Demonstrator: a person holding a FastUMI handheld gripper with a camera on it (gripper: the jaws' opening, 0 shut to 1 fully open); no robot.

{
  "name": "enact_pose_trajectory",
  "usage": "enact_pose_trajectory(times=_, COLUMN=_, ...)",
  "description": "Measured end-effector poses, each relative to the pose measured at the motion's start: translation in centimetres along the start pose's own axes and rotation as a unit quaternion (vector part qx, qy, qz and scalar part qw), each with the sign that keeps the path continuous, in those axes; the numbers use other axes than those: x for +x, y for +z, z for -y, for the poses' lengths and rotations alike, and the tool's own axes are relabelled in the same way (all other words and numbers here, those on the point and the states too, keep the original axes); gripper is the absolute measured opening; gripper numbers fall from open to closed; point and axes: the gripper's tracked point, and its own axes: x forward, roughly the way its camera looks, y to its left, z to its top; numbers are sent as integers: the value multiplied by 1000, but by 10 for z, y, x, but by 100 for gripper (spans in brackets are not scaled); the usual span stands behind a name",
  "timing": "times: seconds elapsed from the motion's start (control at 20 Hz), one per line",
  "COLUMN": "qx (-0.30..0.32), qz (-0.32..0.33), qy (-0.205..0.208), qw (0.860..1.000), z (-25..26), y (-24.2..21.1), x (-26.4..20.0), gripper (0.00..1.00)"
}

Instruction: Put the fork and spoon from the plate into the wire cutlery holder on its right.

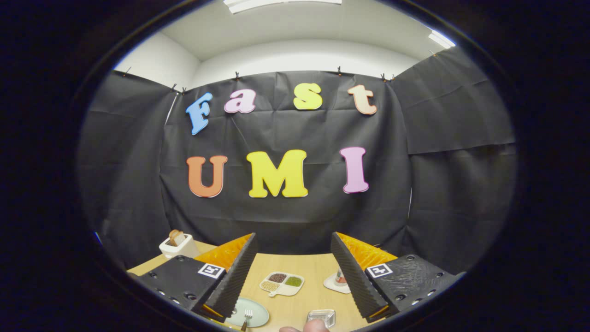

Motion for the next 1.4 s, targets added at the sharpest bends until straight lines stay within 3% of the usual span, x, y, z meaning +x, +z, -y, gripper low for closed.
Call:
enact_pose_trajectory(times=0.25, qx=-22, qz=-19, qy=18, qw=999, z=-23, y=-5, x=1, gripper=96)
enact_pose_trajectory(times=0.45, qx=-40, qz=-77, qy=55, qw=995, z=-55, y=-46, x=4, gripper=96)
enact_pose_trajectory(times=0.8, qx=-82, qz=-217, qy=100, qw=967, z=-97, y=-147, x=1, gripper=95)
enact_pose_trajectory(times=1.4, qx=-74, qz=-368, qy=98, qw=922, z=-110, y=-260, x=-22, gripper=96)
